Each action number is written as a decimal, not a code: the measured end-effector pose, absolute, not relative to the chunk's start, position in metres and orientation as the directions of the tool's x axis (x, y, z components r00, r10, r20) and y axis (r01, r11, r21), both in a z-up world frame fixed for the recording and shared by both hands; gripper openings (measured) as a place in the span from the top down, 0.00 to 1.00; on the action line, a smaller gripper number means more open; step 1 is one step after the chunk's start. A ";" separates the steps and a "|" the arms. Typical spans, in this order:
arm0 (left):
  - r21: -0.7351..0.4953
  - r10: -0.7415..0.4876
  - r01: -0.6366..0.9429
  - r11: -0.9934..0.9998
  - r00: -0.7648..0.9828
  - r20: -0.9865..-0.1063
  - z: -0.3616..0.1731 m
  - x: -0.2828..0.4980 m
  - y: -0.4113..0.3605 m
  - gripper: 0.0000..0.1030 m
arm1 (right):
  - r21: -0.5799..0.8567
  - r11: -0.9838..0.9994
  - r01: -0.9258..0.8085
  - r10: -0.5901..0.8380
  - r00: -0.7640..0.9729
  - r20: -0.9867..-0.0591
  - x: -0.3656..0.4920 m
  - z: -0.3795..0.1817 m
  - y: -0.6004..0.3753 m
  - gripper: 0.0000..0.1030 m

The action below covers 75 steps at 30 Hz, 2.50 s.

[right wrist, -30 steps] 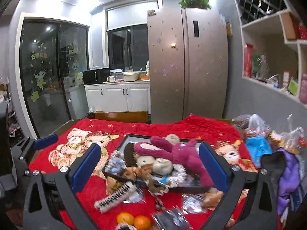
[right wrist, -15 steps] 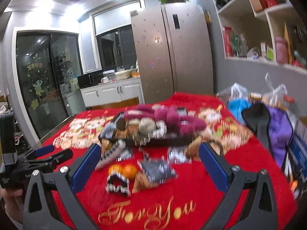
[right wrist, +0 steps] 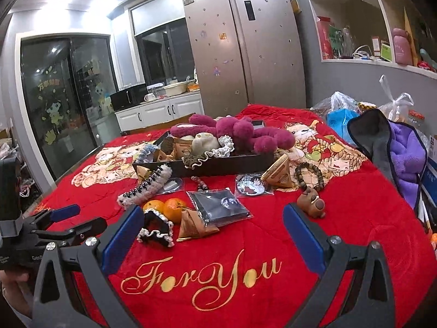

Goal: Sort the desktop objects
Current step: 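Withdraw both tools from the tray back over the loose items, then close the left tool on the black-and-white lace scrunchie, then lift the lace scrunchie with the left tool while the right tool grips a brown snack bag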

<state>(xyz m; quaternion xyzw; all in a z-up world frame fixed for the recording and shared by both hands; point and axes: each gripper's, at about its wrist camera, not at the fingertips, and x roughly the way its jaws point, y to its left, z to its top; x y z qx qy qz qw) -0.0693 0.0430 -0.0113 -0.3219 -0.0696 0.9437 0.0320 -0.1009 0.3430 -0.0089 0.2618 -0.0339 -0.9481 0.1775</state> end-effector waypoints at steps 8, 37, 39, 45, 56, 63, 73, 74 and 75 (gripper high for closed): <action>-0.141 0.128 -0.047 -0.989 -0.753 -0.646 -0.020 -0.086 0.053 0.00 | 0.111 -0.928 0.354 -0.358 -0.775 -0.521 -0.121 -0.017 0.329 0.00; -0.014 0.055 -0.074 -0.997 -0.593 -0.804 -0.062 -0.132 0.083 0.00 | 0.320 -0.859 0.400 -0.496 -0.495 -0.714 -0.191 -0.080 0.292 0.12; -0.044 0.077 -0.070 -0.997 -0.592 -0.802 -0.062 -0.133 0.078 0.00 | 0.310 -0.865 0.394 -0.484 -0.494 -0.722 -0.192 -0.081 0.290 0.15; -0.075 0.101 -0.069 -0.995 -0.601 -0.793 -0.061 -0.132 0.073 0.00 | 0.273 -0.883 0.381 -0.447 -0.507 -0.737 -0.193 -0.082 0.286 0.46; -0.125 0.092 0.005 -0.992 -0.649 -0.755 -0.051 -0.121 0.054 0.89 | 0.333 -0.863 0.380 -0.498 -0.530 -0.686 -0.186 -0.077 0.297 0.56; -0.141 0.115 -0.017 -0.990 -0.674 -0.729 -0.046 -0.110 0.053 0.91 | 0.357 -0.840 0.408 -0.538 -0.549 -0.640 -0.175 -0.070 0.301 0.56; -0.154 0.125 -0.021 -0.988 -0.697 -0.706 -0.041 -0.104 0.052 0.91 | 0.344 -0.834 0.432 -0.547 -0.565 -0.618 -0.166 -0.065 0.299 0.56; -0.150 0.123 -0.023 -0.988 -0.699 -0.704 -0.041 -0.104 0.053 0.91 | 0.349 -0.832 0.432 -0.550 -0.562 -0.617 -0.166 -0.066 0.300 0.56; -0.147 0.121 -0.023 -0.989 -0.701 -0.703 -0.040 -0.104 0.053 0.91 | 0.351 -0.831 0.431 -0.552 -0.561 -0.617 -0.166 -0.066 0.300 0.56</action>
